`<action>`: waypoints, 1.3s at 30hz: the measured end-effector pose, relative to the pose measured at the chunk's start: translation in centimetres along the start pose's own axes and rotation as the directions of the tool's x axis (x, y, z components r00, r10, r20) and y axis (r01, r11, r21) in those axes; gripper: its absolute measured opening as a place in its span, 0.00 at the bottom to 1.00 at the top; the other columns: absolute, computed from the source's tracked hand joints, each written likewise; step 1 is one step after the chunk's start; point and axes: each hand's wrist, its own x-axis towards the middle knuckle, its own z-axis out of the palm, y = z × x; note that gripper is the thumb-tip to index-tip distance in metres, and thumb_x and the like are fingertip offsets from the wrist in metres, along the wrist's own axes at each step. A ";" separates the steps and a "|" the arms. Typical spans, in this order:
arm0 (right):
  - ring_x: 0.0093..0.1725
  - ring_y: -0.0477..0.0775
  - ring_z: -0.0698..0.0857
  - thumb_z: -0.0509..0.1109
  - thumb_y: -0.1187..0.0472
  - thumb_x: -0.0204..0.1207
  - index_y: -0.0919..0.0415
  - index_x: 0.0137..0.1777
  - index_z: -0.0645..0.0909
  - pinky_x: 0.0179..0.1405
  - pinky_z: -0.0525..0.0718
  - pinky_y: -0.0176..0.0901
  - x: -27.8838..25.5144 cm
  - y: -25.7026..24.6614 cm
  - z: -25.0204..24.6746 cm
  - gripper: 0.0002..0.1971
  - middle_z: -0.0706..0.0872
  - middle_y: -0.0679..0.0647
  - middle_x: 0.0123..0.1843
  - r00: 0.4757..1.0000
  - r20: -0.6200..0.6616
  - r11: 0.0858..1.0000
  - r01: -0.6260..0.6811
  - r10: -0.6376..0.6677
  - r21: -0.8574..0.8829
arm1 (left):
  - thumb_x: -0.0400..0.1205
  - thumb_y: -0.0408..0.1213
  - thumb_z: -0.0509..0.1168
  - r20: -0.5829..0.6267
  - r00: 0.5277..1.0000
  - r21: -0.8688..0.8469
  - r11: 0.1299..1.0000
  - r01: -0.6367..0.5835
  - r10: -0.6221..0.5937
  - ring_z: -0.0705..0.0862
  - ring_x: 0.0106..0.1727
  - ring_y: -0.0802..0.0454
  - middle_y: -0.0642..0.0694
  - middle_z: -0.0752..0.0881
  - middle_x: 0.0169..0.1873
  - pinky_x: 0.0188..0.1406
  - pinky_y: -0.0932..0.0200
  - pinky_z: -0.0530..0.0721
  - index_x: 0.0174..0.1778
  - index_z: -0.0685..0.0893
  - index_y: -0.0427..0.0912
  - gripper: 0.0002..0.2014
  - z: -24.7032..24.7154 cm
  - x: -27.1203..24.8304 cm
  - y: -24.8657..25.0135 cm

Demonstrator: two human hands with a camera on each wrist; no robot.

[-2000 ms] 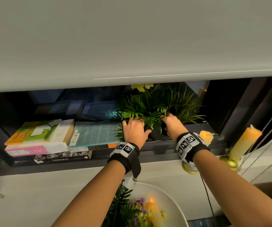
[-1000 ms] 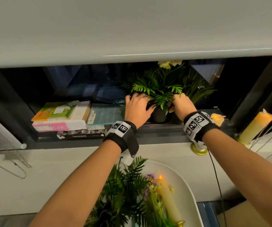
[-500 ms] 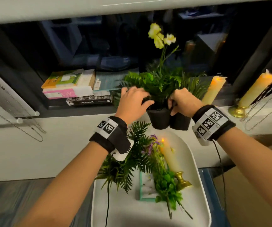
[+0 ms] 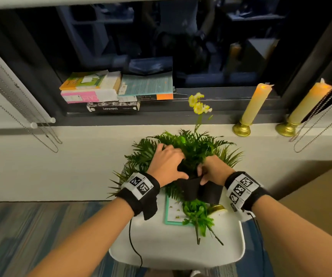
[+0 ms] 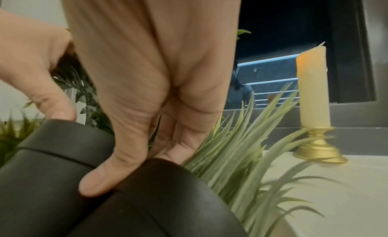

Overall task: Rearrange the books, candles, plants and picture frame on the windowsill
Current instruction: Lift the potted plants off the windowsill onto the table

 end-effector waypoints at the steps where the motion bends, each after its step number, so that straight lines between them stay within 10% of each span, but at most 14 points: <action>1: 0.43 0.51 0.82 0.83 0.69 0.59 0.64 0.43 0.87 0.45 0.77 0.37 0.0 -0.2 0.4 0.13 0.83 0.52 0.39 1.000 0.013 1.000 -0.001 0.001 0.002 | 0.71 0.65 0.68 0.012 1.000 0.013 1.000 0.018 -0.018 0.76 0.61 0.49 0.52 0.84 0.59 0.67 0.48 0.63 0.61 0.84 0.47 0.30 0.4 -0.2 0.0; 13: 0.50 0.56 0.86 0.79 0.71 0.66 0.67 0.52 0.86 0.45 0.74 0.33 0.5 -1.2 2.7 0.14 0.87 0.57 0.45 0.993 0.117 0.999 0.030 -0.031 0.013 | 0.79 0.55 0.66 0.043 0.989 0.078 0.988 0.136 -0.140 0.77 0.60 0.50 0.52 0.86 0.52 0.66 0.50 0.63 0.54 0.87 0.48 0.17 2.2 -2.2 -0.3; 19: 0.54 0.49 0.82 0.77 0.57 0.71 0.63 0.58 0.86 0.47 0.69 0.33 0.1 1.2 1.4 0.17 0.88 0.54 0.55 0.989 0.115 0.994 -0.099 0.093 0.043 | 0.79 0.51 0.66 0.067 0.985 0.077 0.985 0.155 -0.160 0.76 0.60 0.51 0.53 0.85 0.50 0.69 0.50 0.61 0.49 0.87 0.45 0.14 2.1 -2.4 -0.4; 26: 0.48 0.52 0.81 0.77 0.65 0.70 0.69 0.47 0.86 0.52 0.81 0.43 0.4 2.7 1.5 0.09 0.83 0.50 0.41 0.991 0.012 0.956 -0.134 0.136 0.259 | 0.75 0.46 0.65 0.019 0.983 0.035 0.983 0.181 -0.182 0.77 0.57 0.51 0.51 0.84 0.47 0.68 0.52 0.62 0.44 0.86 0.46 0.09 1.2 -1.9 0.5; 29: 0.42 0.37 0.81 0.71 0.71 0.75 0.65 0.50 0.84 0.46 0.75 0.19 0.4 2.0 2.1 0.06 0.82 0.48 0.43 0.998 0.051 0.973 -0.055 0.045 0.226 | 0.75 0.47 0.67 -0.032 0.978 -0.003 0.978 0.206 -0.206 0.77 0.56 0.50 0.50 0.85 0.47 0.67 0.52 0.62 0.46 0.87 0.44 0.12 0.2 -1.4 0.1; 31: 0.30 0.38 0.82 0.67 0.79 0.74 0.62 0.42 0.81 0.41 0.82 0.26 0.9 1.7 2.3 0.10 0.79 0.50 0.34 1.000 0.014 0.976 -0.009 0.006 0.218 | 0.75 0.48 0.69 -0.065 0.972 -0.024 0.974 0.223 -0.224 0.77 0.56 0.50 0.50 0.85 0.46 0.67 0.53 0.62 0.47 0.88 0.41 0.14 -0.5 -1.1 -0.1; 34: 0.40 0.52 0.84 0.68 0.77 0.73 0.67 0.48 0.80 0.51 0.85 0.49 1.3 1.6 2.9 0.08 0.80 0.50 0.36 0.998 0.020 0.996 0.059 -0.060 0.072 | 0.75 0.49 0.70 -0.104 0.957 -0.047 0.962 0.268 -0.272 0.77 0.55 0.48 0.48 0.84 0.43 0.66 0.53 0.63 0.43 0.88 0.40 0.15 -1.3 -0.6 -0.3; 39: 0.46 0.52 0.81 0.68 0.75 0.72 0.59 0.46 0.78 0.46 0.80 0.38 1.6 2.3 4.0 0.11 0.82 0.54 0.44 0.995 -0.045 0.996 0.085 -0.084 0.012 | 0.74 0.50 0.69 -0.084 0.957 -0.068 0.959 0.274 -0.279 0.78 0.55 0.48 0.48 0.84 0.45 0.64 0.52 0.62 0.47 0.89 0.43 0.15 -0.8 -0.4 0.0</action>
